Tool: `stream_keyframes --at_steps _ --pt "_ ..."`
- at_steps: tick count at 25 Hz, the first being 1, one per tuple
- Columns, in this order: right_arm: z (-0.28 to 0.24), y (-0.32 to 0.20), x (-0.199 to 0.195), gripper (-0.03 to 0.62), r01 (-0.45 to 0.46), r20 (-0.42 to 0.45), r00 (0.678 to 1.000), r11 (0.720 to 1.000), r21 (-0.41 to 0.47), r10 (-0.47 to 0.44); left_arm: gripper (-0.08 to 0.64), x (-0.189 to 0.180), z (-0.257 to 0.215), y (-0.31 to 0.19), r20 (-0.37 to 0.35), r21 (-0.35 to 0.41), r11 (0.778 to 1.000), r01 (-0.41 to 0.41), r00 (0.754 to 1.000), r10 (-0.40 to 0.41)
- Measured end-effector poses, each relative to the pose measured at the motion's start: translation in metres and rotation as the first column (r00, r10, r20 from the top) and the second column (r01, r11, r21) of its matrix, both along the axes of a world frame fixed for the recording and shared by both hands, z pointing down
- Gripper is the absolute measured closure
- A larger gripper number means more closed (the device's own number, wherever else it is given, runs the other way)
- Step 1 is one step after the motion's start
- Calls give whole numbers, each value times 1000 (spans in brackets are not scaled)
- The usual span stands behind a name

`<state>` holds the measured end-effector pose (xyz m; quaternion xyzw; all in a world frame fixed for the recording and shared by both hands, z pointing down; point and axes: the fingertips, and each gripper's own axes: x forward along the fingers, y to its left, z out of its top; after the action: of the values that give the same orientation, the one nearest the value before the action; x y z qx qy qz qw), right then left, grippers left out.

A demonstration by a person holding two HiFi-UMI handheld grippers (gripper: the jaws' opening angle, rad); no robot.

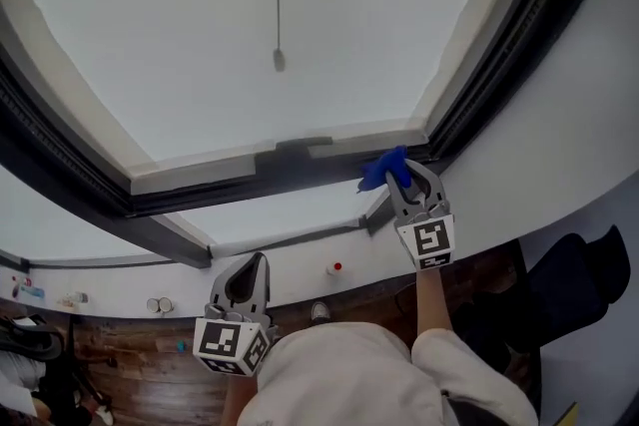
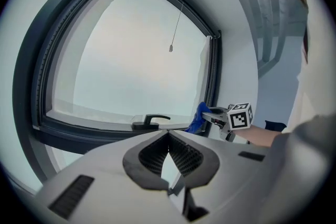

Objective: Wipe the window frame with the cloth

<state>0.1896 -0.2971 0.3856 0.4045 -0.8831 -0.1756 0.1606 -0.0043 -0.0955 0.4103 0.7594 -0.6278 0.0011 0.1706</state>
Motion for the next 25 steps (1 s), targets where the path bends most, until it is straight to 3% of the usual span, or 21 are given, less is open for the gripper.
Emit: stream_keyframes --at_steps 3,7,15,19,22,25 --pt "-18 -11 49 495 -66 20 998 998 25 65 551 30 0 -8 -24 -4 1000 -14 1000 14" --pt "-66 -22 84 495 -135 60 990 984 119 129 551 61 -1 -18 -20 -8 997 -75 997 74" --pt "-164 -54 95 495 -246 109 968 931 269 224 551 83 -10 -37 -24 8 987 -160 987 160" --pt "-217 -79 93 495 -299 146 953 911 283 267 551 81 -20 -45 -31 10 982 -189 982 189" --pt "-260 -96 93 495 -350 141 937 875 333 321 551 74 -25 -48 -25 -4 980 -201 979 201" --pt "-302 -104 94 495 -401 136 915 820 409 380 551 62 -25 -55 -19 -18 981 -194 981 193"
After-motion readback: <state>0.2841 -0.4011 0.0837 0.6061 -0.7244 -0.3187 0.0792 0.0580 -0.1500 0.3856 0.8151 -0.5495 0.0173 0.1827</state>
